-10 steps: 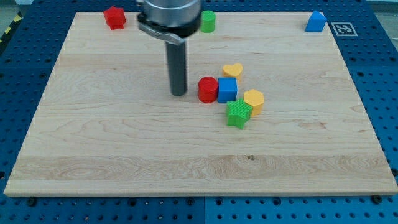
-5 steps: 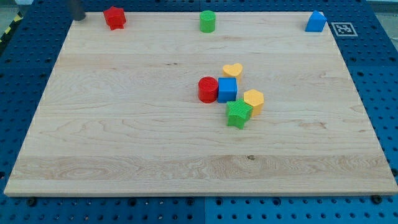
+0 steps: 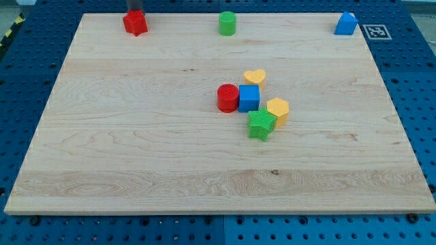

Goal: Move the red star closer to red circle

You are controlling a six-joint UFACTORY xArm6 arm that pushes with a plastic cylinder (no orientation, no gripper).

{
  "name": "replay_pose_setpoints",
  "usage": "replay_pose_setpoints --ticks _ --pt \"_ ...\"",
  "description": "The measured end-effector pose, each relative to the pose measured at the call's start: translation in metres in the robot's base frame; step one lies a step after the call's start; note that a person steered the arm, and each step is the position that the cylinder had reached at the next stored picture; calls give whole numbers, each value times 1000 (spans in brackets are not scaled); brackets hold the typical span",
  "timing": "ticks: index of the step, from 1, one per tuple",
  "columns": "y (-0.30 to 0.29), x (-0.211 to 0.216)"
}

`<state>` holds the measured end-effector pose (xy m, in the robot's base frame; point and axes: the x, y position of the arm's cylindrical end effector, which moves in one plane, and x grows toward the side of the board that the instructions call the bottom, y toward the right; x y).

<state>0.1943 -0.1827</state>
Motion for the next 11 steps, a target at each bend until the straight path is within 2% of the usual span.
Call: replay_pose_setpoints --ticks 4,10,11 --pt "-8 61" --pt "96 214" --pt "126 219"
